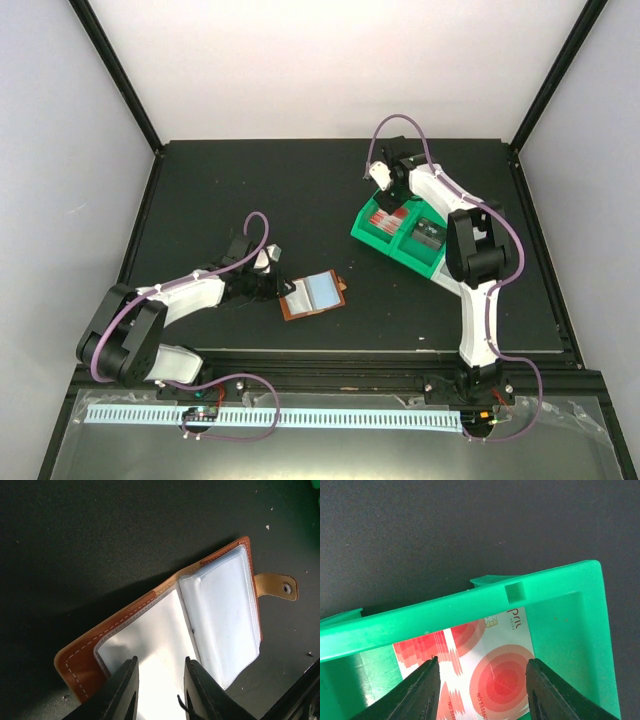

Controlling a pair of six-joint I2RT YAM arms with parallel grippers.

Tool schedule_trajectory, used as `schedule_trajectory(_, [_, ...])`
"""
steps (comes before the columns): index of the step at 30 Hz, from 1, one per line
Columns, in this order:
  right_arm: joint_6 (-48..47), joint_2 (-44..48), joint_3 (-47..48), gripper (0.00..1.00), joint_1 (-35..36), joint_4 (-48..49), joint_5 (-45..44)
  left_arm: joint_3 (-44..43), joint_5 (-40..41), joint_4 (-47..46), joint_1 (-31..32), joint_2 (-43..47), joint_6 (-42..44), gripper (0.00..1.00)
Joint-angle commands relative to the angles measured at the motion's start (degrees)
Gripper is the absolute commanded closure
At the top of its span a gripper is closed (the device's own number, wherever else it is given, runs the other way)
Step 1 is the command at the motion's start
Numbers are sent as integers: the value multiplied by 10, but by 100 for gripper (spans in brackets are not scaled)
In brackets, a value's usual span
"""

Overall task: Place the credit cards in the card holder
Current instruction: Pick up the credit card from the storage box.

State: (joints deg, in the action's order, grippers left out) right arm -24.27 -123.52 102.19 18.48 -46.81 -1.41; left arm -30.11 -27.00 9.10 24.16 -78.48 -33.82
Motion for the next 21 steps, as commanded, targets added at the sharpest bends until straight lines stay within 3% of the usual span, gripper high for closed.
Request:
schedule_trajectory(1, [-15,-10,10,49,-4,1,-4,-7,9,1,6,-4,-9,73])
schedule_trajectory(6, [-4,-29,15,43,-4,15,-30,-3,12,3,8,3,-11,73])
schedule_trajectory(12, [-2,-43,18,43,-4,14,-28,-1,13,6,8,6,-11,73])
schedule_trajectory(21, [5,-45,24,53,-5,5,-25,1,17,6,9,10,-10,74])
